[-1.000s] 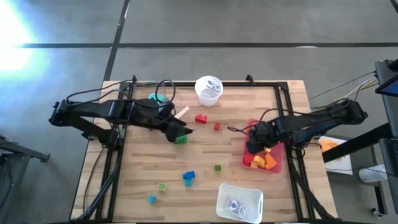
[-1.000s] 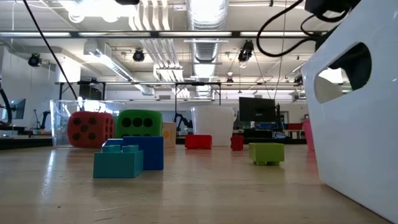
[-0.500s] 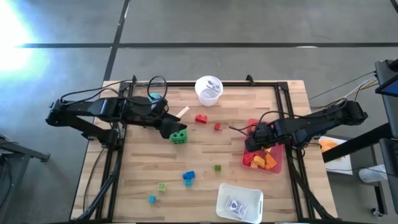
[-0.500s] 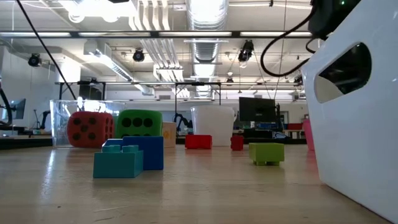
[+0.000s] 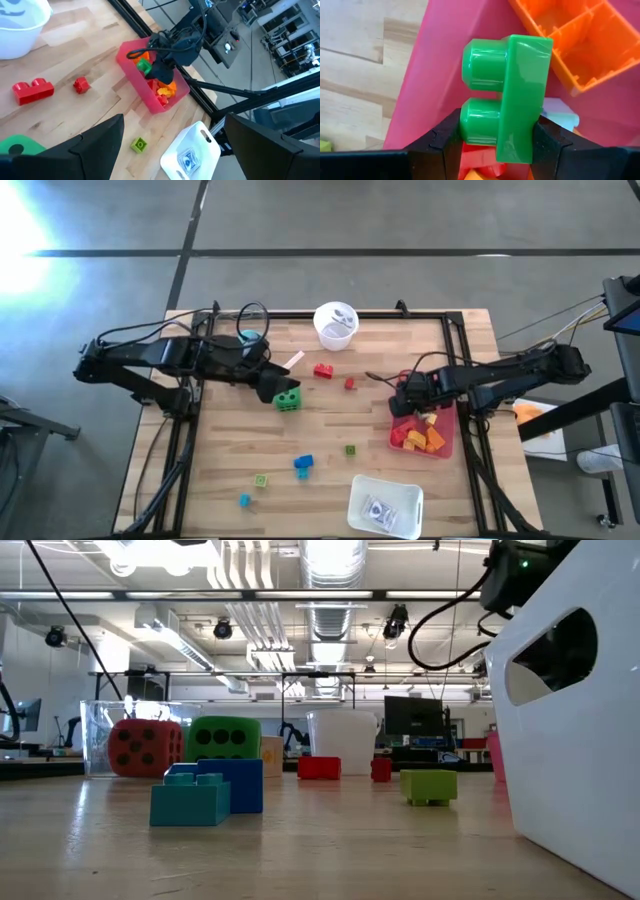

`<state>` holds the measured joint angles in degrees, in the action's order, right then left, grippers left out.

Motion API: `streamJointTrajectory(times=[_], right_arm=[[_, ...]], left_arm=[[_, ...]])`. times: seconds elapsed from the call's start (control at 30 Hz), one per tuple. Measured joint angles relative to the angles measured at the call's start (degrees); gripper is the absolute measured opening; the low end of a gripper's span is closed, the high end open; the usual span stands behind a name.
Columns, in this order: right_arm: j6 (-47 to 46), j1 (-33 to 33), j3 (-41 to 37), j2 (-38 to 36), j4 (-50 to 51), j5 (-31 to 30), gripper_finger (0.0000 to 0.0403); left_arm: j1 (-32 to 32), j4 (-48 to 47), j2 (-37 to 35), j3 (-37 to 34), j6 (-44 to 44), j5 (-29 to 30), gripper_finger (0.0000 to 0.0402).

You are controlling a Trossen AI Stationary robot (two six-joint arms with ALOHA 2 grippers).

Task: Pick & Place Toys
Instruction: Put the green game piece into the pink bin

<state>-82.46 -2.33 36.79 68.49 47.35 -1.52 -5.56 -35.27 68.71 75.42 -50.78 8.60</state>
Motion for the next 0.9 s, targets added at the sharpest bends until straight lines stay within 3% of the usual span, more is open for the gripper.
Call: streamJointTrajectory(times=[0.47,0.9], right_arm=[[4.46,1.26,0.16,8.34,-1.8,1.72,0.016],[5.72,1.25,0.16,8.83,-1.88,1.76,0.0161]], left_arm=[[0.0,-1.91,0.0,0.0,-0.04,1.3,0.0346],[-0.02,-2.95,0.0,0.0,-0.21,1.29,0.0346]])
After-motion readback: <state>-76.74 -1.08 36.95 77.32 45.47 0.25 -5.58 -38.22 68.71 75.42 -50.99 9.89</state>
